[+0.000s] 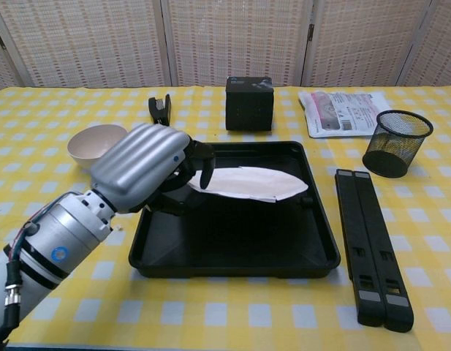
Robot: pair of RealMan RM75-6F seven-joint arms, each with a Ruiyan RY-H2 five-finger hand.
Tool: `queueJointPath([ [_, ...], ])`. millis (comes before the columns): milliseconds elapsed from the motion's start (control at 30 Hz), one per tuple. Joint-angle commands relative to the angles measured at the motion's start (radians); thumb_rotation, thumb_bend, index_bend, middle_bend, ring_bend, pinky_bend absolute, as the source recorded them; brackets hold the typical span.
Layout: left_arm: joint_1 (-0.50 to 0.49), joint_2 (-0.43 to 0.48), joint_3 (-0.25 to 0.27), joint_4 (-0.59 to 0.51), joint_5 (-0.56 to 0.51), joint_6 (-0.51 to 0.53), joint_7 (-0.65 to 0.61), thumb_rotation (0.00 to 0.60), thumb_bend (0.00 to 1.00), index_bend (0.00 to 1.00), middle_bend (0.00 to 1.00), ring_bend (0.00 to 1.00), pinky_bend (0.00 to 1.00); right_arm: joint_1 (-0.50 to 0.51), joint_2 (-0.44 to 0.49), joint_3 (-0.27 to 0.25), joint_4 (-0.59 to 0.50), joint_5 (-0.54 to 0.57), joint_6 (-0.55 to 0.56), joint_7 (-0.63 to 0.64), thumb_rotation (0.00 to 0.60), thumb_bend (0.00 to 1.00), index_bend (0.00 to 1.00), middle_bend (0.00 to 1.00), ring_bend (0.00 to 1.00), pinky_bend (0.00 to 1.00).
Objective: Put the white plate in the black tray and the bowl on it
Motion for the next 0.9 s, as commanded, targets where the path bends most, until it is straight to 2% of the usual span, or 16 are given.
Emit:
queueJointPath([
  [33, -0.021, -0.033, -0.004, 0.049, -0.020, -0.018, -0.017, 0.600, 0.40, 0.65, 1.00, 1.00, 1.00, 0.000, 0.001, 0.002, 0.000, 0.004, -0.003, 0.002, 0.600, 0.43, 0.00, 0.00, 0.00, 0.00],
  [200, -0.041, -0.072, -0.007, 0.116, -0.045, -0.035, -0.028, 0.600, 0.40, 0.63, 1.00, 1.00, 1.00, 0.003, 0.002, 0.005, 0.001, 0.008, -0.013, 0.003, 0.600, 0.43, 0.00, 0.00, 0.00, 0.00],
  [300, -0.043, -0.067, -0.002, 0.116, -0.058, -0.042, -0.044, 0.600, 0.38, 0.58, 1.00, 1.00, 1.00, 0.004, 0.002, 0.005, 0.000, 0.009, -0.017, 0.004, 0.600, 0.43, 0.00, 0.00, 0.00, 0.00],
  [333, -0.039, -0.060, 0.003, 0.107, -0.062, -0.046, -0.044, 0.600, 0.34, 0.54, 1.00, 1.00, 1.00, 0.004, 0.003, 0.005, 0.000, 0.008, -0.018, 0.005, 0.600, 0.43, 0.00, 0.00, 0.00, 0.00],
  [400, -0.031, -0.035, 0.022, 0.074, -0.070, -0.063, -0.035, 0.600, 0.30, 0.50, 1.00, 1.00, 1.00, 0.003, 0.002, 0.005, 0.000, 0.007, -0.017, 0.004, 0.600, 0.43, 0.00, 0.00, 0.00, 0.00],
  [467, -0.025, -0.019, 0.034, 0.040, -0.069, -0.060, -0.010, 0.600, 0.24, 0.41, 1.00, 1.00, 1.00, 0.003, 0.001, 0.004, -0.001, 0.001, -0.015, 0.001, 0.600, 0.43, 0.00, 0.00, 0.00, 0.00],
  [533, -0.020, -0.008, 0.040, 0.008, -0.072, -0.058, 0.005, 0.600, 0.23, 0.38, 1.00, 1.00, 1.00, 0.000, 0.001, 0.001, -0.002, -0.007, -0.010, -0.001, 0.600, 0.43, 0.00, 0.00, 0.00, 0.00],
  [900, 0.023, 0.144, 0.051, -0.260, -0.101, -0.040, 0.145, 0.600, 0.20, 0.38, 1.00, 1.00, 1.00, -0.009, 0.001, -0.009, 0.006, -0.042, 0.012, 0.007, 0.600, 0.43, 0.00, 0.00, 0.00, 0.00],
])
